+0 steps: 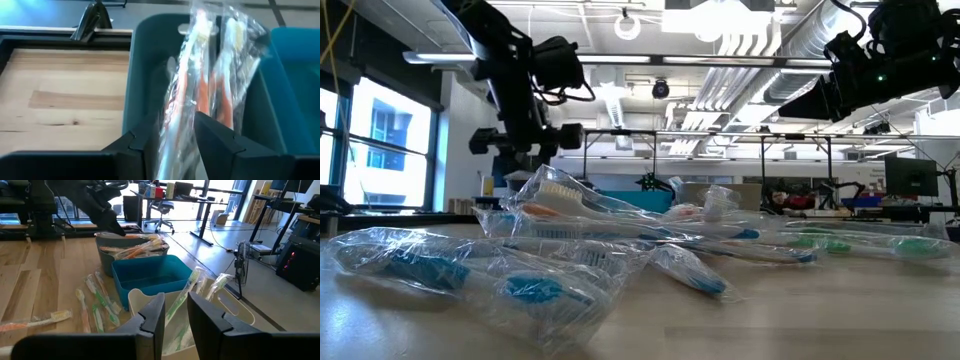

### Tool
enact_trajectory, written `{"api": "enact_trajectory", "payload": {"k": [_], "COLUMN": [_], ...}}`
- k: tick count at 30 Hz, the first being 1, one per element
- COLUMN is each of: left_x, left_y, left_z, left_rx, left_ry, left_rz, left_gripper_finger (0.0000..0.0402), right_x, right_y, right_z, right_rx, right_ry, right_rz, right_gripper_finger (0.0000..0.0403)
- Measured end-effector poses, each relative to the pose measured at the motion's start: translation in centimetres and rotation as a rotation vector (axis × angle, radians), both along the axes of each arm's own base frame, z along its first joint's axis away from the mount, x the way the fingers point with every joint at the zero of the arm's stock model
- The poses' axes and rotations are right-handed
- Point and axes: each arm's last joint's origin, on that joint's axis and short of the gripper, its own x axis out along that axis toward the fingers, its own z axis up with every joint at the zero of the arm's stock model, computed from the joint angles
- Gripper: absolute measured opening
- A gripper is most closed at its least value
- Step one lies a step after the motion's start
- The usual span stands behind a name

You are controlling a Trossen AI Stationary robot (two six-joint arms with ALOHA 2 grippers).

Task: Pick & Place Toothbrushes
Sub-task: Put the orange toothbrush into the dark blue bin

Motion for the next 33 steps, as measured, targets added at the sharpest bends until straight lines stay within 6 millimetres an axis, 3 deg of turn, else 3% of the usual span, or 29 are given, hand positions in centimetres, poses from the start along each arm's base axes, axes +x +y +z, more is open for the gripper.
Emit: {"api": "enact_trajectory", "payload": {"k": [14,33], "left_x": [0.9,1.1], "left_y": [1.5,1.2], "left_z": [1.1,0.8], "left_rx": [0.114,0.011], "left_ry": [-0.024,-0.064], "left_rz": [-0.086,-0.174], "left_gripper_finger": [0.0112,0.0112], "right_x": [0.0,0.0], "right_y": [0.0,0.0], "right_z": [0.0,0.0], "right_rx": [-0.003,-0.002], "right_ry": [0.001,0.002], "right_rz": [0.001,0.001], "right_gripper_finger": [0.0075,0.0075]}}
